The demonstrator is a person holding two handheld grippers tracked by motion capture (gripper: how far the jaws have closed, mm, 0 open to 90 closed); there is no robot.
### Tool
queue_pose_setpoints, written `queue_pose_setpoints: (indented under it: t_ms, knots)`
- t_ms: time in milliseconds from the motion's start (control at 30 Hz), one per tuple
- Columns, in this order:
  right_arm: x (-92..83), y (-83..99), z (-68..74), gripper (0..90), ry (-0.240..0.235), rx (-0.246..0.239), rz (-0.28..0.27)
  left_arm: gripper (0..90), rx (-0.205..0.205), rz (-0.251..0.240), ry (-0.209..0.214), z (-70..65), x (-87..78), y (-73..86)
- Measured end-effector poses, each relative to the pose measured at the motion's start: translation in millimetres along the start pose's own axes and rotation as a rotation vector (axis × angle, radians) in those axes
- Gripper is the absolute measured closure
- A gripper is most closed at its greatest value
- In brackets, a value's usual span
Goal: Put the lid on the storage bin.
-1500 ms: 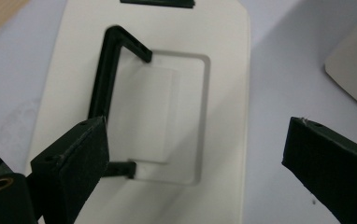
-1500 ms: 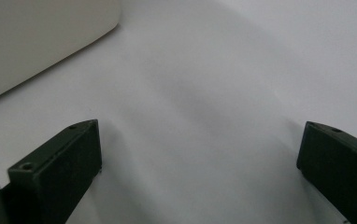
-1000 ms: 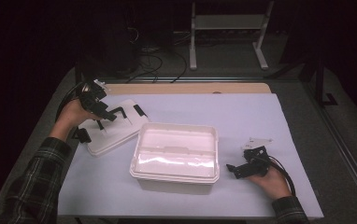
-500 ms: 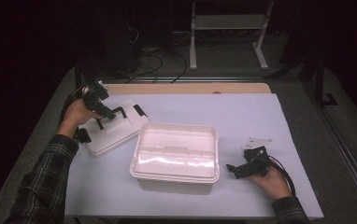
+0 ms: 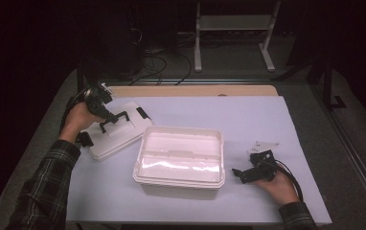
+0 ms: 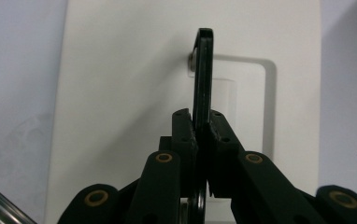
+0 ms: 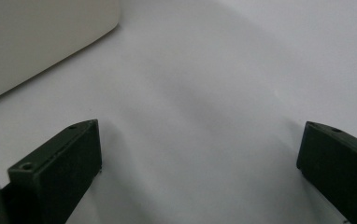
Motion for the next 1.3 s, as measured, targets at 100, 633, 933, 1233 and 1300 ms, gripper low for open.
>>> queue_pose_setpoints:
  t_ms: [100,633,933,1233,1300]
  knots:
    - [0.0,0.0,0.0,0.0,0.0,0.0,0.0,83.8,-0.008,-0.016,0.006,-0.9,-4.6,1.0]
    - [0.0,0.0,0.1,0.0,0.0,0.0,0.001,83.8,0.03,-0.043,-0.004,-23.9,-67.3,-2.1]
    - [0.0,0.0,0.1,0.0,0.0,0.001,0.0,83.9,0.069,-0.079,-0.022,-38.2,-107.1,-7.6]
    - [-0.1,-0.1,0.2,0.0,0.0,0.002,0.0,83.9,0.119,-0.134,0.004,-61.3,-137.3,-13.3]
    - [-0.1,-0.1,0.1,0.0,0.0,0.002,0.0,83.9,0.136,-0.149,0.016,-67.8,-141.7,-16.0]
Point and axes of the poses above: each handheld gripper's, and its own axes: x roughly forward along the jaws, y roughly out of its underside, z roughly to its left, the point moved 4 cm from there along x, roughly forward along the jaws, and after that the axes turned 4 degrees about z, right-handed, at the moved point
